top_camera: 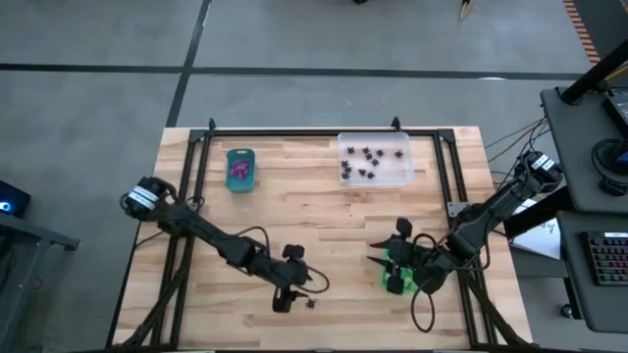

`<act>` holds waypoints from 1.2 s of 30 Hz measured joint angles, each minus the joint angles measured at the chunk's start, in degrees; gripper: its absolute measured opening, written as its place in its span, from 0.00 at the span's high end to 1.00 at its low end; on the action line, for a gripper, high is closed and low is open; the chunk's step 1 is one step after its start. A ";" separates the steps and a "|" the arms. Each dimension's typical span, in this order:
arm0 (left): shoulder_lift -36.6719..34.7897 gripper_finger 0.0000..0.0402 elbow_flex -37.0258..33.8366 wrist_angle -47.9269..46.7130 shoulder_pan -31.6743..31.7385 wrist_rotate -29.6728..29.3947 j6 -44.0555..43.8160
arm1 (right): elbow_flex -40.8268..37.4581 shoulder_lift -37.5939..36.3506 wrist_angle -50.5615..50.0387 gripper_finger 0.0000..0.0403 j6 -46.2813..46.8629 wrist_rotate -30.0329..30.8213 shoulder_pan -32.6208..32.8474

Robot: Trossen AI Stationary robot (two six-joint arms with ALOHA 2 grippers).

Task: Sort Halloween decoration
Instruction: Put the black spider toy into the white bin

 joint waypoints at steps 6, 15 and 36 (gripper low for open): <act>3.36 0.49 1.06 0.76 -1.32 -1.42 -0.96 | 0.00 0.99 0.27 0.66 3.05 -0.50 1.43; 6.93 0.52 1.10 5.32 -1.80 -1.52 -3.44 | 0.00 6.59 3.58 0.66 5.77 -0.74 2.67; 13.24 0.62 1.21 10.90 -3.68 -1.75 -6.03 | 0.00 8.61 5.98 0.66 5.75 -0.24 2.65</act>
